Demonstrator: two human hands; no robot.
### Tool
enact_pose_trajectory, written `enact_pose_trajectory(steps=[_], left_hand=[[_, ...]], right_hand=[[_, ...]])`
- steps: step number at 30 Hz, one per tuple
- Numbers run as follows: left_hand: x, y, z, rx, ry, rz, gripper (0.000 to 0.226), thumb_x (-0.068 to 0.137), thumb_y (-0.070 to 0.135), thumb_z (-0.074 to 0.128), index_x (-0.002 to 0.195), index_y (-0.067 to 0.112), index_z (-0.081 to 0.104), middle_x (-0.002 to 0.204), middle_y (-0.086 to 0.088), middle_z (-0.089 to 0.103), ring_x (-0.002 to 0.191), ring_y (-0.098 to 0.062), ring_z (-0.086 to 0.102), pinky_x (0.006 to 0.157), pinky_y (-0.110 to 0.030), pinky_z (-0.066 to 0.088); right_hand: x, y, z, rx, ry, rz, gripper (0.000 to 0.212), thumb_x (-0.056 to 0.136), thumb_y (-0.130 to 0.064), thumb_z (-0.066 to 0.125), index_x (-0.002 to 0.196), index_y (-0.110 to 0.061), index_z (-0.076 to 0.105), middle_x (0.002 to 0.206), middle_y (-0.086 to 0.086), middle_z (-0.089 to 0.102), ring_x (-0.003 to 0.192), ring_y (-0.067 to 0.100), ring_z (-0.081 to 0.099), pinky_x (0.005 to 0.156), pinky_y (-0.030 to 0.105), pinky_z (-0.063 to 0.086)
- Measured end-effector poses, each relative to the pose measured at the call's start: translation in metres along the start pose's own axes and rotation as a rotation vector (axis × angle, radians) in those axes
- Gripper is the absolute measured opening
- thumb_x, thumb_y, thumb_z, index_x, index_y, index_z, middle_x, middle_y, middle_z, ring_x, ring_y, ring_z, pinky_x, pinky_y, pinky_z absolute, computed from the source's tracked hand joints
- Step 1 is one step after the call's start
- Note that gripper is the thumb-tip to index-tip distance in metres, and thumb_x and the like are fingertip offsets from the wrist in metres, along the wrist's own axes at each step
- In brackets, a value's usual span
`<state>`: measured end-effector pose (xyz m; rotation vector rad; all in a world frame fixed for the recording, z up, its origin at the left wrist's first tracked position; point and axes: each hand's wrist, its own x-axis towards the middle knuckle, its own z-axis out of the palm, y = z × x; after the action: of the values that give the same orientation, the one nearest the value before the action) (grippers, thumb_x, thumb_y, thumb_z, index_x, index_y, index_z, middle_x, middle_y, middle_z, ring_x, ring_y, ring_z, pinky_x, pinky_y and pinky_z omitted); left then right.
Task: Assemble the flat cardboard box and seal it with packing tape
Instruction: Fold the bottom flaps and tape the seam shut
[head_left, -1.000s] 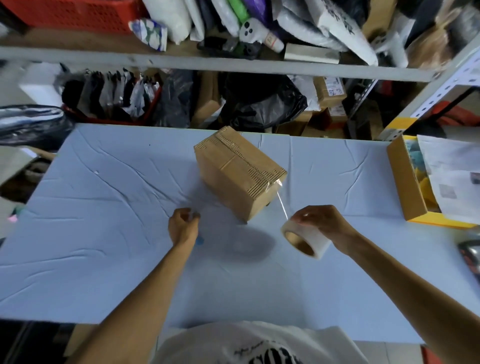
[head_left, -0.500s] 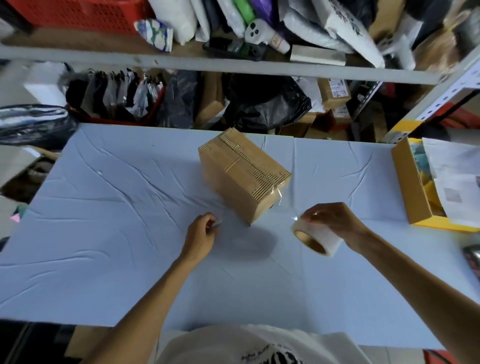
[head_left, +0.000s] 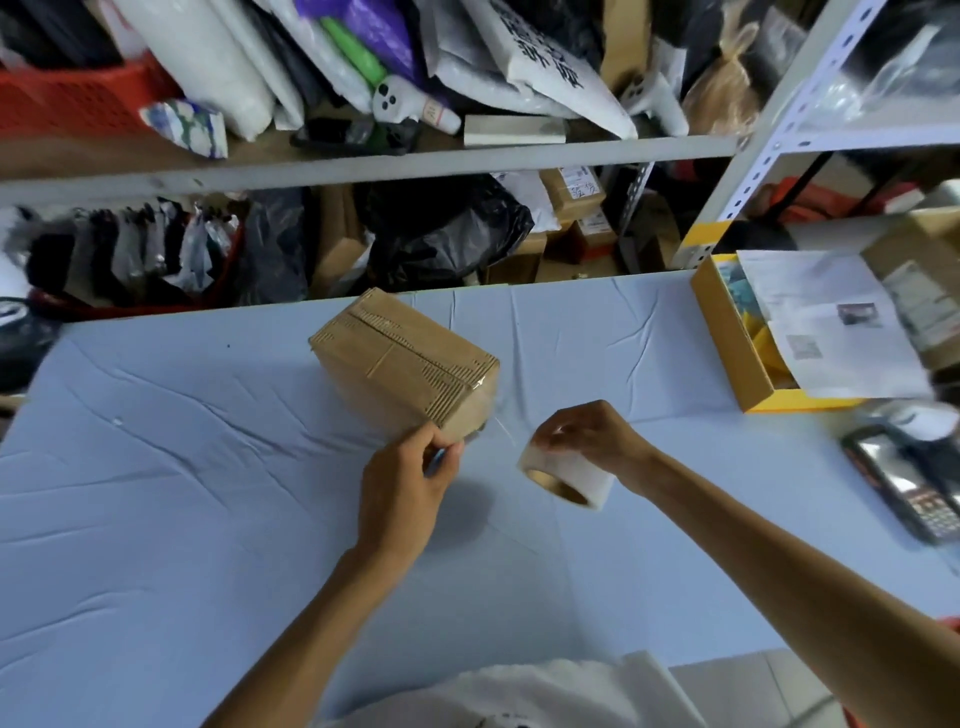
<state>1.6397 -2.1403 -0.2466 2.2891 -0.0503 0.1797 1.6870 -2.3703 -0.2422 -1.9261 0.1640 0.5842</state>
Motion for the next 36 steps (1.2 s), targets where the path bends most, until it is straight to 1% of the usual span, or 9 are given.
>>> enact_pose_trajectory(steps=[3,7,11,15,18,21,23,30,36], left_hand=[[0.021,0.006,0.009,0.056,0.033,0.089,0.022,0.084,0.017,0.069,0.068,0.015,0.054,0.077,0.005,0.048,0.070,-0.012,0.047,0.061,-0.024,0.039],[0.041,0.010,0.016,0.078,-0.001,0.141,0.022,0.081,0.009,0.070,0.067,0.006,0.053,0.105,-0.004,0.055,0.103,-0.020,0.045,0.084,-0.018,0.036],[0.057,0.012,0.017,0.048,-0.093,0.117,0.026,0.079,0.004,0.068,0.063,0.009,0.049,0.125,-0.009,0.057,0.136,-0.028,0.032,0.106,-0.036,0.031],[0.063,0.017,0.019,0.055,-0.188,0.061,0.027,0.081,0.006,0.067,0.062,0.010,0.048,0.133,-0.012,0.053,0.141,-0.031,0.026,0.111,-0.039,0.028],[0.065,0.021,0.020,0.054,-0.190,0.041,0.032,0.079,0.005,0.069,0.060,0.016,0.046,0.133,-0.012,0.051,0.139,-0.032,0.029,0.109,-0.045,0.034],[0.064,0.024,0.022,0.064,-0.201,0.011,0.033,0.080,0.004,0.069,0.059,0.017,0.046,0.137,-0.009,0.048,0.143,-0.031,0.022,0.111,-0.045,0.032],[0.065,0.023,0.024,0.090,-0.222,0.015,0.030,0.080,0.003,0.069,0.060,0.013,0.049,0.138,-0.008,0.047,0.143,-0.030,0.020,0.111,-0.046,0.031],[0.070,0.017,0.028,0.178,-0.269,0.049,0.019,0.071,-0.007,0.067,0.057,0.002,0.058,0.130,-0.011,0.050,0.121,-0.034,0.044,0.094,-0.053,0.041],[0.073,0.023,0.028,0.276,-0.328,0.075,0.031,0.074,-0.003,0.067,0.053,0.014,0.051,0.134,-0.011,0.044,0.128,-0.037,0.035,0.101,-0.055,0.033]], right_hand=[[-0.002,0.001,-0.002,0.002,-0.003,-0.009,0.018,0.079,-0.001,0.067,0.073,-0.016,0.074,0.081,0.014,0.067,0.074,0.019,0.056,0.063,0.024,0.040],[-0.004,0.000,-0.002,0.020,0.004,-0.012,0.008,0.075,-0.009,0.072,0.073,-0.016,0.075,0.080,0.014,0.067,0.073,0.018,0.056,0.064,0.026,0.039],[-0.005,-0.003,-0.003,-0.029,0.020,-0.019,0.014,0.078,-0.009,0.070,0.071,-0.020,0.075,0.086,0.021,0.068,0.073,0.016,0.055,0.065,0.026,0.039],[-0.005,-0.004,-0.005,-0.029,0.031,-0.009,0.013,0.080,-0.011,0.069,0.073,-0.020,0.076,0.092,0.019,0.070,0.074,0.015,0.056,0.066,0.025,0.040],[-0.005,-0.004,-0.007,-0.027,0.034,-0.005,0.012,0.081,-0.013,0.069,0.072,-0.020,0.075,0.092,0.018,0.069,0.074,0.015,0.056,0.065,0.024,0.041],[-0.005,-0.006,-0.008,-0.026,0.066,0.020,0.011,0.082,-0.024,0.072,0.072,-0.022,0.074,0.081,0.007,0.069,0.067,0.011,0.055,0.060,0.020,0.040],[-0.003,-0.007,-0.006,-0.050,0.080,0.023,0.010,0.080,-0.030,0.074,0.074,-0.021,0.076,0.084,0.010,0.070,0.067,0.011,0.055,0.060,0.021,0.040],[0.003,-0.010,0.002,-0.100,0.093,0.030,0.009,0.077,-0.027,0.076,0.076,-0.019,0.078,0.080,0.005,0.069,0.071,0.014,0.055,0.063,0.023,0.041],[0.006,-0.010,0.001,-0.156,0.128,0.110,0.010,0.075,-0.028,0.078,0.077,-0.018,0.078,0.067,-0.010,0.061,0.066,0.008,0.052,0.056,0.020,0.035]])
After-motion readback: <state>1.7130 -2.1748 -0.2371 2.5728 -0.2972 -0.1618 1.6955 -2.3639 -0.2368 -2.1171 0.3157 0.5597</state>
